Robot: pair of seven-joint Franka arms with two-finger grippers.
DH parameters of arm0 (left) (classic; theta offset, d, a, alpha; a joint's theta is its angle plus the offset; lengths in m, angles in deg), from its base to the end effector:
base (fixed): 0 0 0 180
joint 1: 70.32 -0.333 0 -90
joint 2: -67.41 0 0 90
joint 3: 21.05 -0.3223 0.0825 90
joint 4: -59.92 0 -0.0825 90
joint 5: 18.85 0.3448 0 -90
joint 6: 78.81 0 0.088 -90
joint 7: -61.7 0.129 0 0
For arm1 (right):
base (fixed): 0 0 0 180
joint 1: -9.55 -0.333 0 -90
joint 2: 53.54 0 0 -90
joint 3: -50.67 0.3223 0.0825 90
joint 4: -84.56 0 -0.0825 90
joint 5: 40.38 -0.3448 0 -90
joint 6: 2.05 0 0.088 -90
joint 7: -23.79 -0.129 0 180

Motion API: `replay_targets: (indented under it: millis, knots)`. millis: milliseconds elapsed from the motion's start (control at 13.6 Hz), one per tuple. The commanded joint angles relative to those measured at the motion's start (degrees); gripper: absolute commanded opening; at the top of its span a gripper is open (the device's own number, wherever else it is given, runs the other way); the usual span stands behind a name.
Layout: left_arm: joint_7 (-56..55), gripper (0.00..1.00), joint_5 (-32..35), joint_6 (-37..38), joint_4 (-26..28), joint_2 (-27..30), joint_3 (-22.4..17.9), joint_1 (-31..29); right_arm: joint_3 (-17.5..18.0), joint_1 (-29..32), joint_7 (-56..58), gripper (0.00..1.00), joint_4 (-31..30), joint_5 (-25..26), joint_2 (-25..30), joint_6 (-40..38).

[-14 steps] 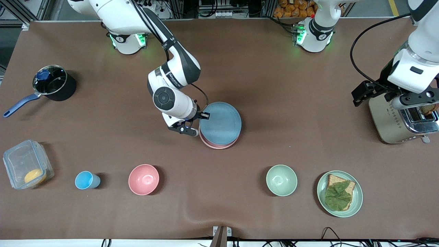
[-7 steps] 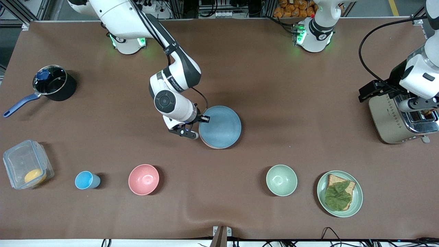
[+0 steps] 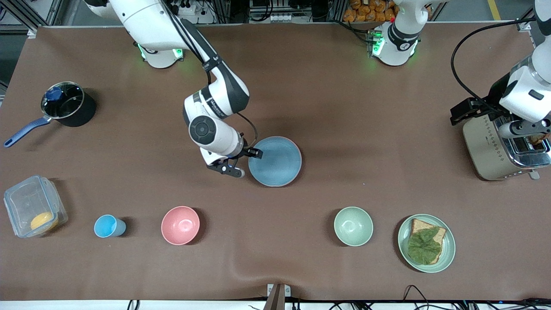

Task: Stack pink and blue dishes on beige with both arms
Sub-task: 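Open the right gripper and draw it back from the plate stack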

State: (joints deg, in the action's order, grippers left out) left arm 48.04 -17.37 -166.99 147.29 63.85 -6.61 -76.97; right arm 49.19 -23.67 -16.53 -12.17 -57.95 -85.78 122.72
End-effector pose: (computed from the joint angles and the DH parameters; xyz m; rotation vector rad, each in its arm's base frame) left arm 0.5258 -0.0642 0.5944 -3.1180 -0.1604 0.0676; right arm 0.5358 0.3533 0.2757 -2.9421 0.4916 0.2907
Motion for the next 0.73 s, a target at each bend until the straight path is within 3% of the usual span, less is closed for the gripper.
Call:
replay_targets:
  millis: [0,220,440,660]
  knots:
    - [0.9,1.0,1.2,1.3,-1.0,0.4,0.3,0.0,-0.9,6.1,6.9,1.0,-0.9,1.4,3.5,-4.5]
    - [0.9,1.0,1.2,1.4,-1.0,0.7,0.3,-0.1,-1.0,12.6,17.3,1.0,-7.3,1.6,8.2,-4.5]
    - [1.3,1.0,1.2,1.4,-0.8,0.7,0.1,-0.2,-1.0,13.6,23.2,1.0,-20.6,1.7,15.5,6.9]
    - [1.5,1.0,1.3,1.4,-0.7,0.6,0.1,-0.1,-1.8,17.7,31.4,1.0,-24.3,1.7,18.1,8.7]
